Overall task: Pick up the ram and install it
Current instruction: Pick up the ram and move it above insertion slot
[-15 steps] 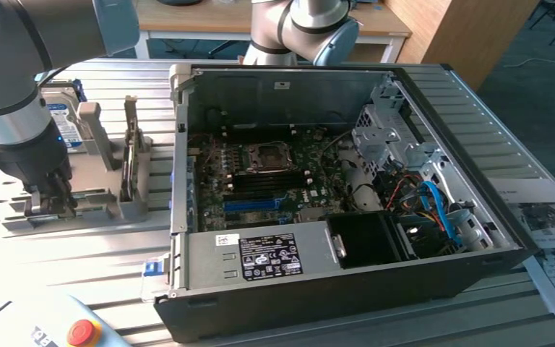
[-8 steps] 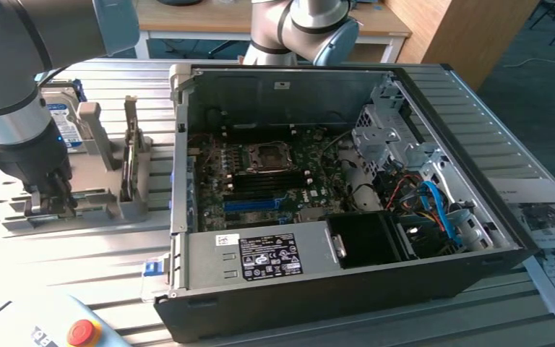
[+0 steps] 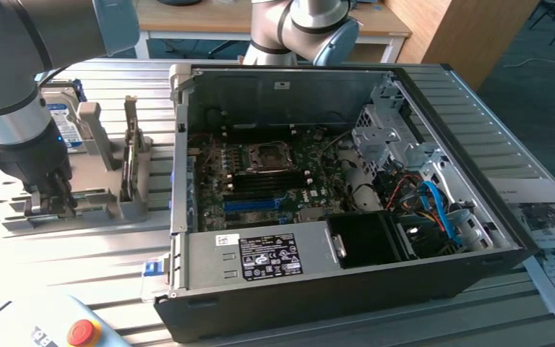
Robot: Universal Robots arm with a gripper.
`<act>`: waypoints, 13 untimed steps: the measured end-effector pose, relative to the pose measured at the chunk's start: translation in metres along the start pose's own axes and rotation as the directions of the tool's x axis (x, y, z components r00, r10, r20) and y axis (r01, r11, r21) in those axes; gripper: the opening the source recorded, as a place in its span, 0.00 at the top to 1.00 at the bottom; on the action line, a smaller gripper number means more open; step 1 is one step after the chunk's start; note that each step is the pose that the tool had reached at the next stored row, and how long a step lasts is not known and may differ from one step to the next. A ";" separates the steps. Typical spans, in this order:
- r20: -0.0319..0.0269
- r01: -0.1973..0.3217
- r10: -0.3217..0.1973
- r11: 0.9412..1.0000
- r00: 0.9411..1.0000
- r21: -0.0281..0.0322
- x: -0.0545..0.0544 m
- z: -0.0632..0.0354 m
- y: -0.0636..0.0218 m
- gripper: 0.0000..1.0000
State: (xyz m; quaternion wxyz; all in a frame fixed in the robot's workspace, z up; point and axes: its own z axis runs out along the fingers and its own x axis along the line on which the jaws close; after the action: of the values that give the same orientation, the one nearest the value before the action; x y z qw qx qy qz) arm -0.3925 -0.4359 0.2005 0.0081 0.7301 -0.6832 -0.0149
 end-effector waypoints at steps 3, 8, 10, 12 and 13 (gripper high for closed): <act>0.000 -0.002 0.002 1.000 1.000 0.000 0.000 0.0000 0.0000 0.77; 0.000 -0.008 0.008 1.000 1.000 0.000 0.000 0.0000 0.0000 0.77; 0.000 -0.012 0.012 1.000 1.000 0.000 0.000 0.0000 0.0000 0.77; 0.000 -0.013 0.013 1.000 1.000 0.000 0.000 0.0000 0.0000 0.77; 0.000 -0.013 0.013 1.000 1.000 0.000 0.000 0.0000 0.0000 0.77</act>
State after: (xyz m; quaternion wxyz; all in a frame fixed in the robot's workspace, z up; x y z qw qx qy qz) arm -0.3925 -0.4359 0.2005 0.0080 0.7257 -0.6878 -0.0150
